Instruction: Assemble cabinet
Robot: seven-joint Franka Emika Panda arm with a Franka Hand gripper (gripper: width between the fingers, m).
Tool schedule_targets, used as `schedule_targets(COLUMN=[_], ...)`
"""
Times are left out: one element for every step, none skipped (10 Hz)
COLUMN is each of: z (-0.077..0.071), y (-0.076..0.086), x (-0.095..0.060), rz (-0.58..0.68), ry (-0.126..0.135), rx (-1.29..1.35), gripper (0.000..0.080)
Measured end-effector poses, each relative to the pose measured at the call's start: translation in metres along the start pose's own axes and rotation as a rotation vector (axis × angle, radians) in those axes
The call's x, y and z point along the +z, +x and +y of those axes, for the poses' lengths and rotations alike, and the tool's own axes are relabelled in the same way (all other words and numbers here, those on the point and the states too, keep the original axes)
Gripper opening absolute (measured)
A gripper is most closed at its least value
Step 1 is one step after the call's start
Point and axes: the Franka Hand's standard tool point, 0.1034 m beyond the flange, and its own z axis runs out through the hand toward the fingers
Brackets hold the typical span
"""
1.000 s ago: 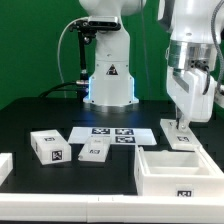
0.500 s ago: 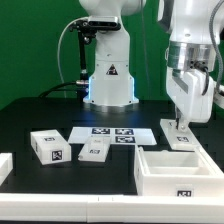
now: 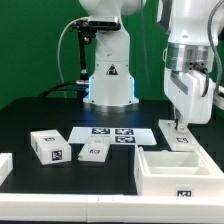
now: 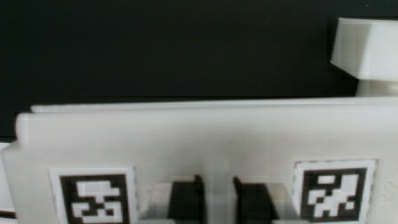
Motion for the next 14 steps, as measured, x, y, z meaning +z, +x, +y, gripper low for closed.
schedule_targets(z=[0.0, -0.001, -0.004, -0.004, -0.004, -0.004, -0.005, -0.005, -0.009, -0.013, -0.017, -0.02, -0.026, -0.032], y=[0.0, 0.001, 0.005, 0.007, 0.006, 0.004, 0.003, 0.003, 0.002, 0.001, 0.002, 0.004, 0.004, 0.003], x=[0.0, -0.001, -0.005, -0.006, -0.005, -0.005, -0.005, -0.003, -0.002, -0.002, -0.001, -0.002, -0.004, -0.005], rz=[0.0, -0.005, -0.021, -0.022, -0.024, -0.025, -0.024, -0.02, -0.016, -0.013, -0.01, -0.009, -0.011, -0.007], ry=[-0.001, 0.006, 0.021, 0.027, 0.027, 0.027, 0.026, 0.023, 0.027, 0.03, 0.033, 0.037, 0.047, 0.054], rx=[0.0, 0.014, 0.05, 0.058, 0.062, 0.062, 0.06, 0.058, 0.055, 0.053, 0.053, 0.055, 0.058, 0.059], gripper=[0.0064, 0.0064, 0.0064, 0.0064, 0.0064, 0.0064, 0.0064, 0.0064, 0.0064, 0.0064, 0.0064, 0.0064, 0.0064, 0.0064])
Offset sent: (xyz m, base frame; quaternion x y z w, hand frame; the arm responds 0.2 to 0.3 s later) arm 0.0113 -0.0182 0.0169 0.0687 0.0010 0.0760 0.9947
